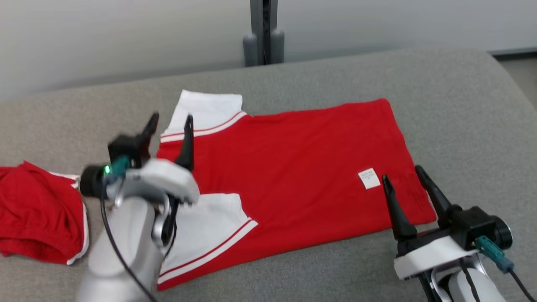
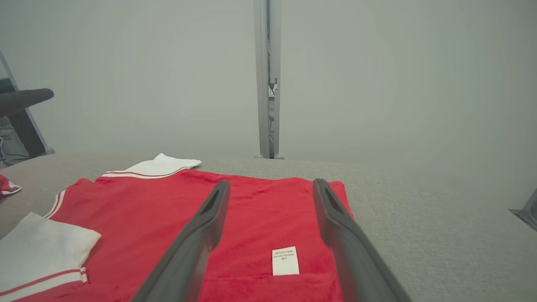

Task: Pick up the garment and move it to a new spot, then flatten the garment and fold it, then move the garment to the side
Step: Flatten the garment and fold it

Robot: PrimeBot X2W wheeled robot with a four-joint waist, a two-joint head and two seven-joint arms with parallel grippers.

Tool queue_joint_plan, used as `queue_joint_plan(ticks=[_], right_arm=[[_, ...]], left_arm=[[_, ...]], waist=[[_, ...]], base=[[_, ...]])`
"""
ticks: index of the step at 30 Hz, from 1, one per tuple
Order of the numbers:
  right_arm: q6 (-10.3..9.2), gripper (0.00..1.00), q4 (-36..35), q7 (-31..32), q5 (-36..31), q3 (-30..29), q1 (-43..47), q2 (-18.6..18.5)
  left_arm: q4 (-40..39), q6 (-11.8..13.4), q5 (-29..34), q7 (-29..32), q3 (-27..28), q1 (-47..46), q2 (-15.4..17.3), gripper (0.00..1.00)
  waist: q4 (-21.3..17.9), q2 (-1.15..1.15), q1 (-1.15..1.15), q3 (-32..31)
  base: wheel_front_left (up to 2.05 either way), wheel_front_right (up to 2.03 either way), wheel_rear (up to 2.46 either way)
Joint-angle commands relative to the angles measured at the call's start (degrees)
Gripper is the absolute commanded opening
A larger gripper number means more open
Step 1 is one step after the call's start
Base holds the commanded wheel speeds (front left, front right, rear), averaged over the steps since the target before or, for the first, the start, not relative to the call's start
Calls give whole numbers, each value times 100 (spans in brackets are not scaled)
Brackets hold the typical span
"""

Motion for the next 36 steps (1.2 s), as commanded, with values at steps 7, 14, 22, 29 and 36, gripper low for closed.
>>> queue_joint_plan(ticks=[7, 14, 22, 29, 36], right_arm=[[0, 100, -128, -5, -43, 123, -569, -88], [0, 100, -221, -5, -47, 198, -902, -55], [0, 100, -163, -5, -33, 432, -1043, 36], [0, 100, -161, -5, -31, 557, -1032, 79], [0, 100, -126, -5, -46, 653, -1028, 35]], left_arm=[[1479, -60, 66, 596, -99, -1992, 38, 100], [2596, 66, 187, 1103, -167, -3256, 184, 100], [3739, 227, 243, 1404, -202, -4189, 526, 100], [4084, 318, 312, 1656, -296, -4550, 768, 100], [4219, 449, 296, 1931, -367, -4699, 855, 91]], waist=[[-223, 0, 0, 1377], [-448, 0, 0, 2010], [-822, 0, 0, 2287], [-1063, 0, 0, 2443], [-1180, 0, 0, 2546]], base=[[0, 0, 0], [0, 0, 0], [0, 0, 0], [0, 0, 0], [0, 0, 0]])
